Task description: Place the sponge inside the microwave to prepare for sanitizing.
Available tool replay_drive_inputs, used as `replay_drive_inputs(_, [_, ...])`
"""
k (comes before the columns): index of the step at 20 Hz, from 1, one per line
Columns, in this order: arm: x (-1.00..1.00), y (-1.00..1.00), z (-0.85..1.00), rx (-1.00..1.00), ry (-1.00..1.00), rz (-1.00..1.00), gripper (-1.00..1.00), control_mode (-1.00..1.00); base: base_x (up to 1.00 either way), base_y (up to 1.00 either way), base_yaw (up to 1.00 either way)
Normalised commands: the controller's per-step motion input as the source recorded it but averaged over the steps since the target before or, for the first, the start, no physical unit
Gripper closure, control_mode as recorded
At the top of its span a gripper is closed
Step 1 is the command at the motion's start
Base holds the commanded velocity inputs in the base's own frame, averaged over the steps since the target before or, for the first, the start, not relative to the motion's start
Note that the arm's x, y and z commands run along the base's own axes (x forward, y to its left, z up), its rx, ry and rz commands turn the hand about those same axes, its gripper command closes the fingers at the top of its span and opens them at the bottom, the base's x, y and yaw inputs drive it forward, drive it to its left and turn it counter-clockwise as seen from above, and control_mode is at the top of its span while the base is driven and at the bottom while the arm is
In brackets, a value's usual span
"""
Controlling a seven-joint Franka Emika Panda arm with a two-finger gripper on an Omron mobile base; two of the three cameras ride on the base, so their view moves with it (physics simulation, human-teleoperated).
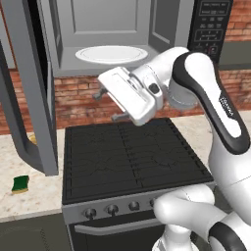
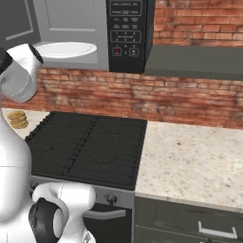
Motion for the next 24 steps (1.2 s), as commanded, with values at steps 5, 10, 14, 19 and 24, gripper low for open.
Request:
replay_drive_inputs(5, [0.33,-0.15,-0.32,-0.16,-0.43,0.2,-1.0,-1.0,0.0,0.0,0.0])
replay_drive_inputs(10, [0.0,0.01,-0.52,-0.59,-0.54,0.25,-1.0,-1.0,0.0,0.0,0.0])
replay_drive_inputs(14, [0.0,0.0,-0.89,-0.49,-0.33,0.16,-1.0,-1.0,0.0,0.0,0.0])
replay_drive_inputs(19, [0.19,-0.26,-0.98,-0.17,-0.06,0.1,-1.0,-1.0,0.0,0.0,0.0])
replay_drive_inputs(24, [0.43,-0.04,-0.49,0.0,0.0,0.06,-1.0,-1.0,0.0,0.0,0.0])
